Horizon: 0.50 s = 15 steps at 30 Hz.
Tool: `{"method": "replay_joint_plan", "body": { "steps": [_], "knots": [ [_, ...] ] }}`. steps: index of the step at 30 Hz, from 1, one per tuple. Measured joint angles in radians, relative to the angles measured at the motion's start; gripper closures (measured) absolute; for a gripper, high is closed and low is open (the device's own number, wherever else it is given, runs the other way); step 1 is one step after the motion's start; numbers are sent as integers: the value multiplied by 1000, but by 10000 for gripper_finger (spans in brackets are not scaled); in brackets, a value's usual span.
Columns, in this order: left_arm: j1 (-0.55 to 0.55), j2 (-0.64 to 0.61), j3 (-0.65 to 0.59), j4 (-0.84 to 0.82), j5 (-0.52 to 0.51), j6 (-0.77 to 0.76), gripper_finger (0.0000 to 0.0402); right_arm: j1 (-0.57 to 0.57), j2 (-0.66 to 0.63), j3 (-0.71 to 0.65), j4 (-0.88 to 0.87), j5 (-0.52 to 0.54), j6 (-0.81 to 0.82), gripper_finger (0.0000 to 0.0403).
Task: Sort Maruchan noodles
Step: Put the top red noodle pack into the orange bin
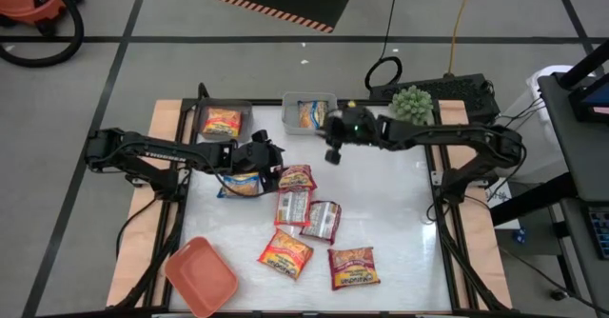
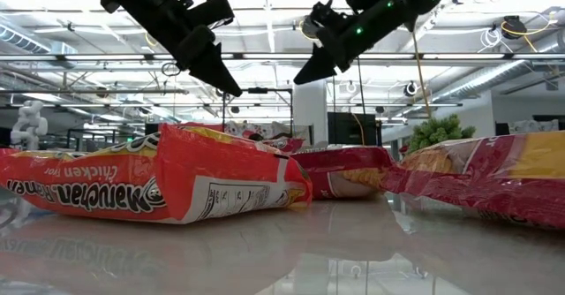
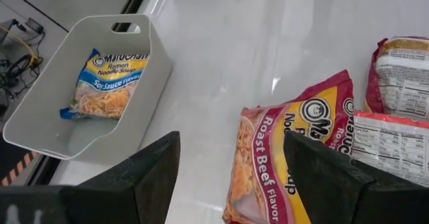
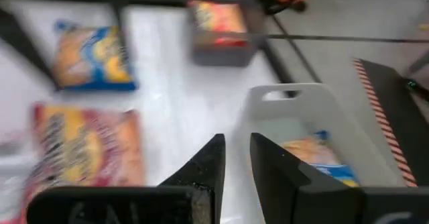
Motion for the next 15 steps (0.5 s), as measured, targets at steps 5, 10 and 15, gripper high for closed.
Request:
{"method": "replay_joint_plan", "body": {
  "steps": [5,10,15],
  "knots": [
    [1,0,39,-38,17,22,131,108,-2,0,-32,1,-27,339],
    [1,0,57,-72,20,30,131,180,-2,0,-54,3,-24,339],
    [1,0,60,-92,20,39,131,228,-2,0,-64,3,-9,339]
  ]
}}
